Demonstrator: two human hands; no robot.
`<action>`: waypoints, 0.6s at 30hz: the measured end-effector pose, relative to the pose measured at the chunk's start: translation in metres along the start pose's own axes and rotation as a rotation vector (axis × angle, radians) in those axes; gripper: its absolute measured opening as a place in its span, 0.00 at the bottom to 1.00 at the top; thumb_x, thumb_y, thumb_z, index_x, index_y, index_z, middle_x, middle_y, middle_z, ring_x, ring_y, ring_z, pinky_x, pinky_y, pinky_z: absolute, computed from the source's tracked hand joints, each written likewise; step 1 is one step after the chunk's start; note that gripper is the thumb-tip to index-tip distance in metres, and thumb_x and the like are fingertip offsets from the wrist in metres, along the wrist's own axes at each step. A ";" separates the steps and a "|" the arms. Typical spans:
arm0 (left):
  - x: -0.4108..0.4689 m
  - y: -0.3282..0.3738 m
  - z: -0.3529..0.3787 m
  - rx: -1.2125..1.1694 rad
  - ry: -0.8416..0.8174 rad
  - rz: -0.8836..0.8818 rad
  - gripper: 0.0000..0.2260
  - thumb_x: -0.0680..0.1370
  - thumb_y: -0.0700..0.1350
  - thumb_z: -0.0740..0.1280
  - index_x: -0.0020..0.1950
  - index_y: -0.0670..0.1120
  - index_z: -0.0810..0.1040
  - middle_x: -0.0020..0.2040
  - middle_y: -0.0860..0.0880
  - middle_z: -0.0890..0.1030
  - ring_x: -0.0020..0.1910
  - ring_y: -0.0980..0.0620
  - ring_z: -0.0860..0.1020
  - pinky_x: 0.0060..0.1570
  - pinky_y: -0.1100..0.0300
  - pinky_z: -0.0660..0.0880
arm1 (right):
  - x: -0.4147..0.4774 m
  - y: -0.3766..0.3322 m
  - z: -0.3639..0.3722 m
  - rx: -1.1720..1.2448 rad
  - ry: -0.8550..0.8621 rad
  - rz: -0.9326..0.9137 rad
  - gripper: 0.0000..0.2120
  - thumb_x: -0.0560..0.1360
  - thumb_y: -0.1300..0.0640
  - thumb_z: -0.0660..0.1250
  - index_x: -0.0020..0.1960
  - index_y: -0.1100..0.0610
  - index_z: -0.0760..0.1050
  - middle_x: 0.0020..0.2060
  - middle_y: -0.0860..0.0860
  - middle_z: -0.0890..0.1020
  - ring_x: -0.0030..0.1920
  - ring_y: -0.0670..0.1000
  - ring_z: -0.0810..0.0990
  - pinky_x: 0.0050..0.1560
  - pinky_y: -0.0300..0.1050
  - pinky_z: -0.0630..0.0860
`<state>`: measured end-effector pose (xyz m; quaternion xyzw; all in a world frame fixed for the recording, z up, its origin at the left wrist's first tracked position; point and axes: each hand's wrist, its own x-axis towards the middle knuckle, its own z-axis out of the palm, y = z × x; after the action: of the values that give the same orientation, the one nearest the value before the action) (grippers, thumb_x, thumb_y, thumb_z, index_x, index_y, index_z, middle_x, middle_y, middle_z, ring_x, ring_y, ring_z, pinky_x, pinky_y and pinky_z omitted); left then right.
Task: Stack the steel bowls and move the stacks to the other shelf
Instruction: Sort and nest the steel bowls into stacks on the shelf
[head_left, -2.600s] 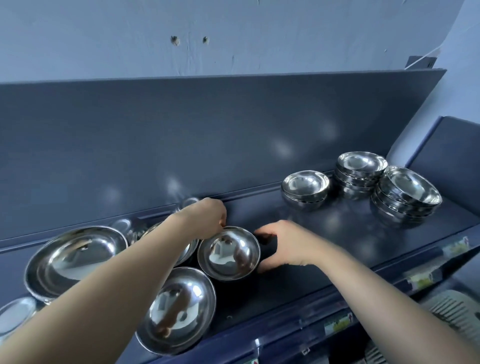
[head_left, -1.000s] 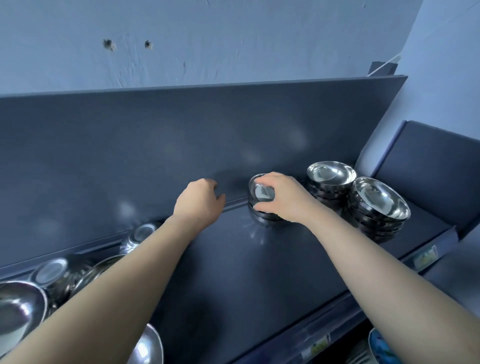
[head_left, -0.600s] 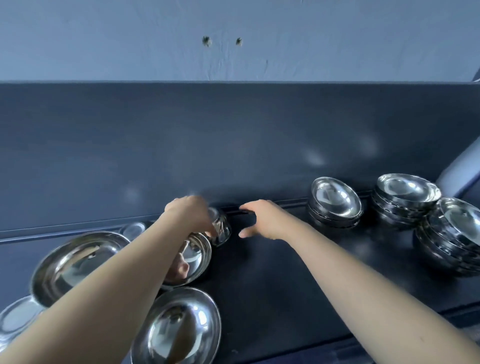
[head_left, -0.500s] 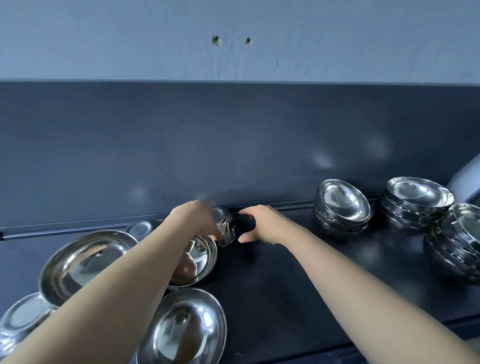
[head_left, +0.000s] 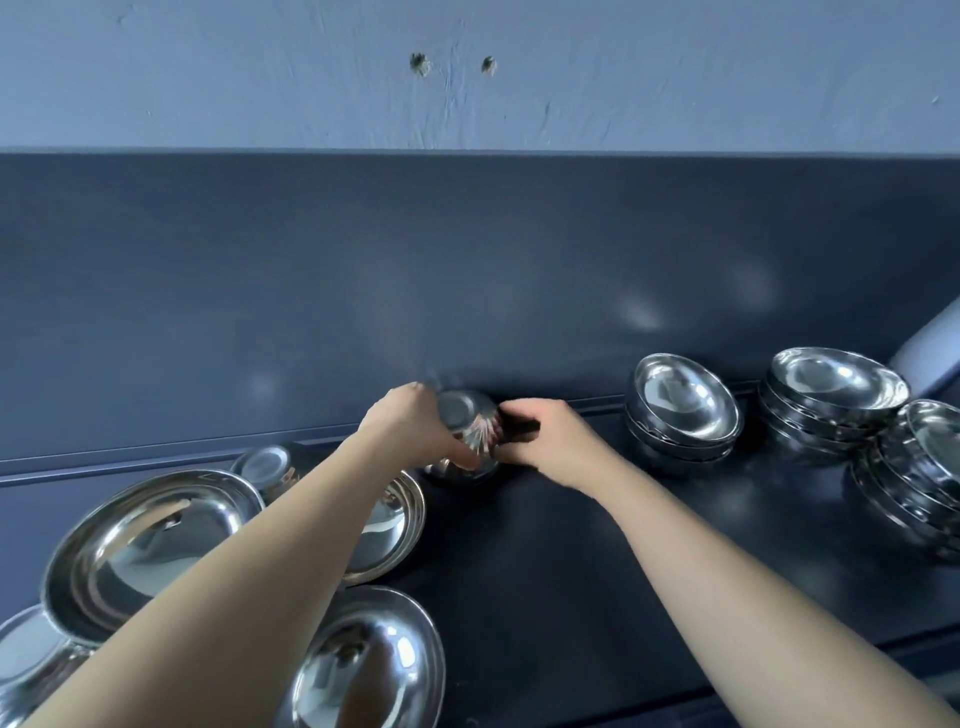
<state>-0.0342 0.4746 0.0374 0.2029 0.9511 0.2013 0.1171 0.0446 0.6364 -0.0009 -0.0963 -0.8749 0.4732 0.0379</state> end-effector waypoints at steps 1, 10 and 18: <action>-0.001 0.005 0.000 -0.029 0.019 0.022 0.24 0.56 0.58 0.80 0.40 0.48 0.74 0.36 0.53 0.77 0.35 0.54 0.76 0.30 0.61 0.68 | -0.004 -0.002 -0.008 0.076 0.036 0.006 0.16 0.69 0.60 0.76 0.56 0.56 0.81 0.49 0.47 0.85 0.51 0.46 0.82 0.60 0.47 0.77; -0.007 0.061 0.005 -0.396 0.028 0.324 0.35 0.54 0.61 0.79 0.56 0.51 0.71 0.53 0.53 0.78 0.51 0.54 0.77 0.47 0.61 0.74 | -0.046 -0.021 -0.099 0.331 0.203 -0.013 0.24 0.73 0.69 0.70 0.67 0.57 0.73 0.54 0.58 0.82 0.50 0.53 0.83 0.50 0.41 0.79; 0.006 0.124 0.014 -0.479 0.015 0.564 0.23 0.68 0.51 0.77 0.57 0.49 0.72 0.52 0.58 0.79 0.52 0.59 0.78 0.57 0.60 0.74 | -0.080 -0.032 -0.160 -0.021 0.292 -0.112 0.21 0.71 0.73 0.70 0.47 0.46 0.80 0.42 0.52 0.84 0.41 0.44 0.82 0.52 0.37 0.79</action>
<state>0.0065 0.5859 0.0778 0.4224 0.7847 0.4439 0.0940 0.1435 0.7349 0.1158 -0.1154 -0.8689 0.4422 0.1903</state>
